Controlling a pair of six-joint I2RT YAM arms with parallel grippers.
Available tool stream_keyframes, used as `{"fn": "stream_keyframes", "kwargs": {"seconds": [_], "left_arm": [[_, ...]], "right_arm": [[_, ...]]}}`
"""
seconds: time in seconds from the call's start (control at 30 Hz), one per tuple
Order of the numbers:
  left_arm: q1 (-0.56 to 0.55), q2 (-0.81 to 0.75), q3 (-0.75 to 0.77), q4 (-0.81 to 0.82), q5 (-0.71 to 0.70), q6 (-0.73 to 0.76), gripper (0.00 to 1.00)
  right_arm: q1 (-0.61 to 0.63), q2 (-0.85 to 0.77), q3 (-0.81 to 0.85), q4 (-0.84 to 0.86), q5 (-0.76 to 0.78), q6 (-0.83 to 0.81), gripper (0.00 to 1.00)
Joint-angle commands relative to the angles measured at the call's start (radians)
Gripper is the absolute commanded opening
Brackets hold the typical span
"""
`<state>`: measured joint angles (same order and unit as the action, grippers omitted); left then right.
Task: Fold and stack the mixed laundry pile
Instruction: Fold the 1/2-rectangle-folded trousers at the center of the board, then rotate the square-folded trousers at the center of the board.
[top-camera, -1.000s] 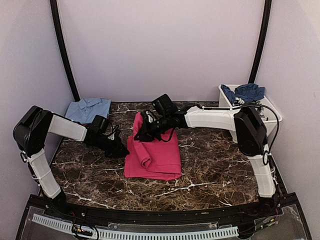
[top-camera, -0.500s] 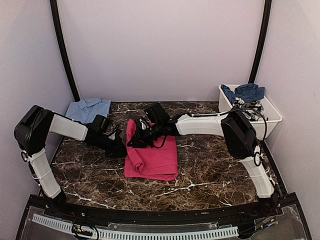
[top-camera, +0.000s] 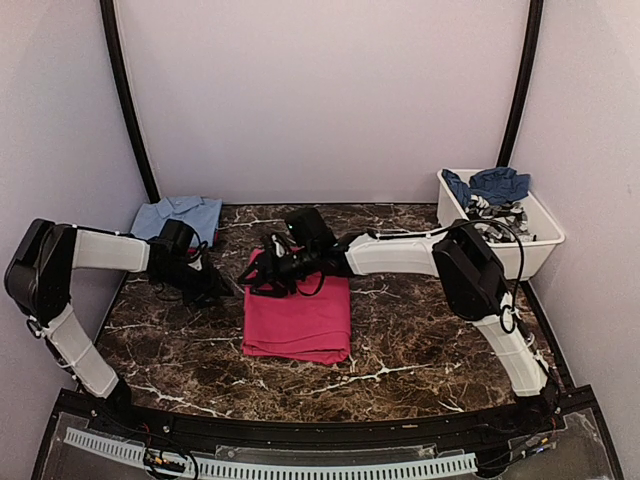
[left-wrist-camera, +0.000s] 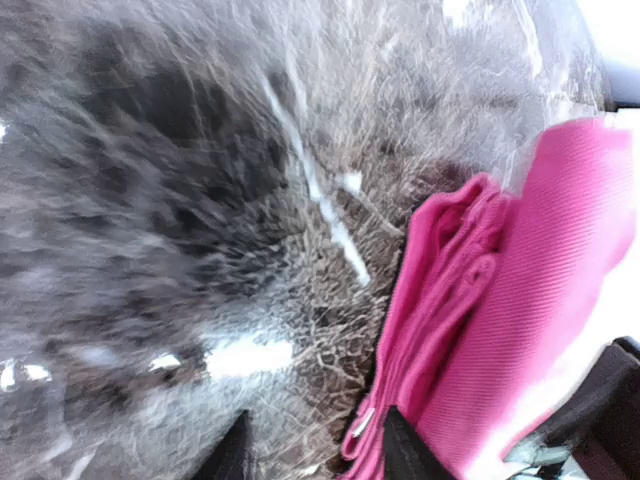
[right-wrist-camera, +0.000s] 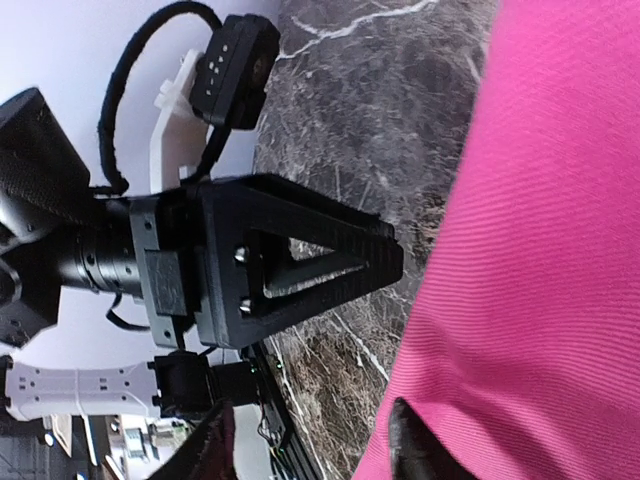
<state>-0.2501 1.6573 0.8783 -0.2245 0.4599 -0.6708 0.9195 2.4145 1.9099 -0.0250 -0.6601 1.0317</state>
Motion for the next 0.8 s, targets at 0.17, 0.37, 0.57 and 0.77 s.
{"fn": "stream_keyframes", "kwargs": {"seconds": [0.17, 0.37, 0.57, 0.77], "left_arm": [[0.06, -0.337, -0.023, -0.022, 0.046, 0.019, 0.6], [-0.063, -0.348, 0.049, -0.092, 0.074, 0.108, 0.76], [-0.238, -0.253, 0.06, -0.026, 0.134, 0.106, 0.63], [-0.291, -0.132, -0.004, 0.045, 0.17, 0.073, 0.54]], "right_arm": [[0.005, -0.111, 0.054, 0.047, -0.081, -0.088, 0.64], [-0.037, -0.345, -0.149, 0.005, -0.053, -0.21, 0.66], [-0.159, -0.461, -0.347, -0.078, 0.022, -0.383, 0.55], [-0.226, -0.285, -0.2, -0.212, -0.006, -0.573, 0.47]]}}
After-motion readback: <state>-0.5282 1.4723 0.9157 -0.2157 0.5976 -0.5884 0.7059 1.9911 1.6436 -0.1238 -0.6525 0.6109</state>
